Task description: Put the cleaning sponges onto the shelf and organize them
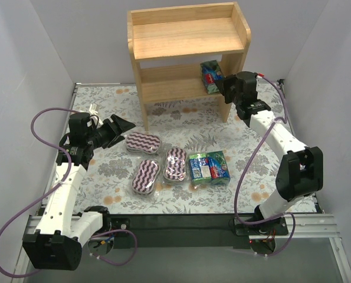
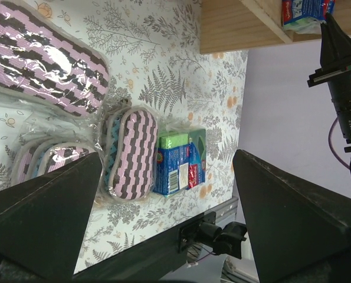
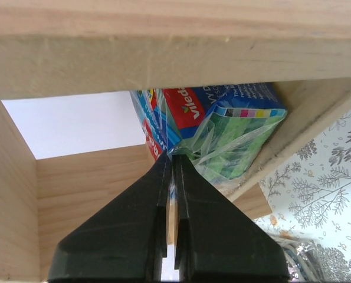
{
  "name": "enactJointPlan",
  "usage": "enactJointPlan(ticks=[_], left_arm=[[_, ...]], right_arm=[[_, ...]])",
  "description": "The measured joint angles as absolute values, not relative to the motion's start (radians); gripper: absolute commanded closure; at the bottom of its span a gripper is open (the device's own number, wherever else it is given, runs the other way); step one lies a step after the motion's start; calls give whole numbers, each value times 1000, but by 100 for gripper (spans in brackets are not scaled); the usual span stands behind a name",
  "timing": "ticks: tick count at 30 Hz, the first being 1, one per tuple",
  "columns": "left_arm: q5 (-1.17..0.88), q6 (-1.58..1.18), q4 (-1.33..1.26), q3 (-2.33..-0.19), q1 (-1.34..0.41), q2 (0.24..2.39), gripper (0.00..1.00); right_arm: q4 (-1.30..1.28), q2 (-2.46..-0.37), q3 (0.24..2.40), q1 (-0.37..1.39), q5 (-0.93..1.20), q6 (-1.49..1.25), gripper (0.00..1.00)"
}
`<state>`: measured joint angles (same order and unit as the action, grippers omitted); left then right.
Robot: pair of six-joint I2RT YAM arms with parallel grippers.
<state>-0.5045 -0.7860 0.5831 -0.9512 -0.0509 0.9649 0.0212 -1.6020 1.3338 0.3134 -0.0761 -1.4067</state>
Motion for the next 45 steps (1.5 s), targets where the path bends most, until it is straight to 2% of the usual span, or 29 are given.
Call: enactJointPlan(ticks=[5, 7, 10, 11, 14, 19, 20, 22, 23, 26, 27, 28, 34, 45], left_arm=[[-490, -786, 580, -951, -51, 967, 16], [-485, -786, 571, -951, -51, 973, 16], [-480, -786, 558, -951, -51, 992, 17], [-478, -786, 553, -951, -51, 999, 17], [-477, -787, 533, -951, -54, 1028, 18], [-472, -786, 488, -952, -68, 1086, 24], [-471, -786, 479, -954, -73, 1102, 32], [-470, -786, 456, -961, -88, 1139, 42], [-470, -784, 441, -965, -96, 1161, 56], [-469, -783, 403, -979, -116, 1230, 80], [-469, -779, 389, -989, -121, 1255, 95], [-468, -779, 377, -1000, -124, 1279, 100], [-458, -772, 299, -1091, -130, 1415, 100], [-482, -812, 192, -1226, -138, 1623, 100]], right_arm=[[27, -1639, 1364, 337, -101, -1430, 97], [28, -1647, 1373, 343, -104, -1438, 88], [30, -1650, 1375, 348, -103, -1445, 67], [30, -1650, 1375, 348, -101, -1444, 57], [39, -1644, 1366, 349, -96, -1444, 42], [62, -1565, 1266, 349, -56, -1431, 29], [67, -1536, 1234, 349, -44, -1428, 26], [70, -1459, 1159, 349, -27, -1410, 26], [70, -1419, 1124, 349, -14, -1398, 26], [68, -1288, 1036, 349, 32, -1351, 31], [65, -1245, 1013, 349, 49, -1330, 32], [59, -1202, 989, 349, 68, -1315, 34], [-10, -975, 837, 347, 153, -1211, 37], [-315, -784, 736, 346, 219, -1023, 32]])
